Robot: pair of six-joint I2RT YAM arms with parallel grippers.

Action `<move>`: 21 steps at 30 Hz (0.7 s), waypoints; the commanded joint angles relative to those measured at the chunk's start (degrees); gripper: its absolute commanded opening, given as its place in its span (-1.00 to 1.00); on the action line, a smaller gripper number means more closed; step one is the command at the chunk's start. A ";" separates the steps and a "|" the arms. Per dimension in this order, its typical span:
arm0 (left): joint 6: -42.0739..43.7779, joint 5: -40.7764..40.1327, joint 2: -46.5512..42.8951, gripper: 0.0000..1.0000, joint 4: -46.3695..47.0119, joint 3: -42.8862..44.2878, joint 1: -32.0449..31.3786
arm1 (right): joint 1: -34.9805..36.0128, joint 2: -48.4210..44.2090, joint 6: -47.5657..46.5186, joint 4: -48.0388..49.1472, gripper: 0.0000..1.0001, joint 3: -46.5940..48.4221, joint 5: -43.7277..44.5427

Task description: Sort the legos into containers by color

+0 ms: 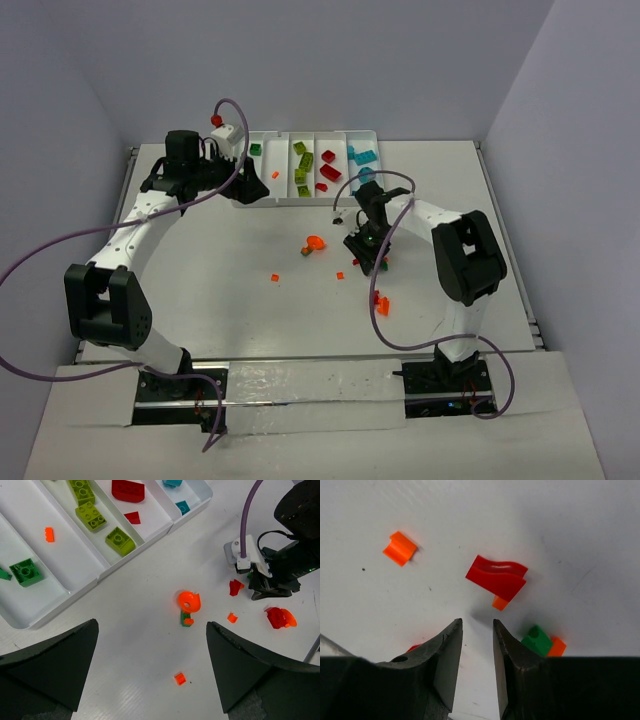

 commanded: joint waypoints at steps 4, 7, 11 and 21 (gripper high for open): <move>0.80 -0.81 -0.92 0.98 0.88 0.58 -0.42 | 0.38 -4.13 8.88 10.63 -0.15 -1.77 3.07; 1.20 -0.99 -1.01 0.99 0.66 0.62 -0.42 | 0.38 -3.59 9.53 12.01 -0.12 -1.97 4.20; 1.31 -1.14 -0.96 0.98 0.72 0.95 -0.42 | 0.38 -2.99 9.96 13.10 -0.12 -2.28 4.49; 1.28 -1.34 -0.48 0.98 0.66 1.24 -0.42 | 0.38 -2.55 9.80 15.12 -0.30 -4.20 5.10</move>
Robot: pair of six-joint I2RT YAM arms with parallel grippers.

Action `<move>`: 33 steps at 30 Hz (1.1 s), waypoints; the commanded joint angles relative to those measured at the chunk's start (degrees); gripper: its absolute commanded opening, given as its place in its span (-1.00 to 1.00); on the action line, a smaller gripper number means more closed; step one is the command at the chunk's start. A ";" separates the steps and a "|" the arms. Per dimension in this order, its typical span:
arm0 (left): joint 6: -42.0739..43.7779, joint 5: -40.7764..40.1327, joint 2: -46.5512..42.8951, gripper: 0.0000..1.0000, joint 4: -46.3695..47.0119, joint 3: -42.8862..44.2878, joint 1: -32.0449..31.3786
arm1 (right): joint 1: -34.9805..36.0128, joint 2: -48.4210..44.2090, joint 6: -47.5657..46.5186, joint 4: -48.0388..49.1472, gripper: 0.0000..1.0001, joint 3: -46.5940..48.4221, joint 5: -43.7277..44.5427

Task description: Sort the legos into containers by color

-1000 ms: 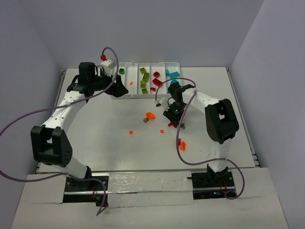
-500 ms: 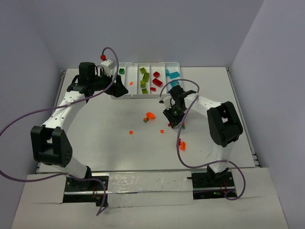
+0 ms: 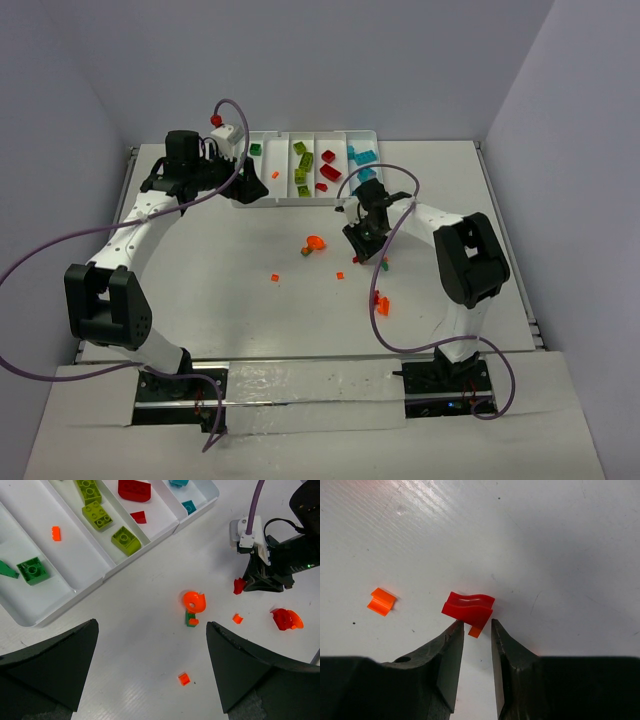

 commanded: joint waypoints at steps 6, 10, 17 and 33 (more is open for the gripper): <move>0.39 0.15 -0.31 0.99 0.72 1.45 -0.42 | 0.44 -1.14 0.57 4.29 -0.36 -2.37 1.79; 0.54 -0.11 -0.39 0.99 0.55 1.36 -0.42 | 0.40 -0.99 0.66 5.28 -0.41 -2.83 2.09; 0.57 -0.20 -0.48 0.98 0.41 1.45 -0.42 | 0.34 -1.20 -0.06 6.13 -0.58 -3.72 2.90; -20.58 15.15 -1.92 0.91 10.97 -8.10 -0.73 | 1.12 -15.16 -2.76 4.78 -1.00 -1.48 -11.32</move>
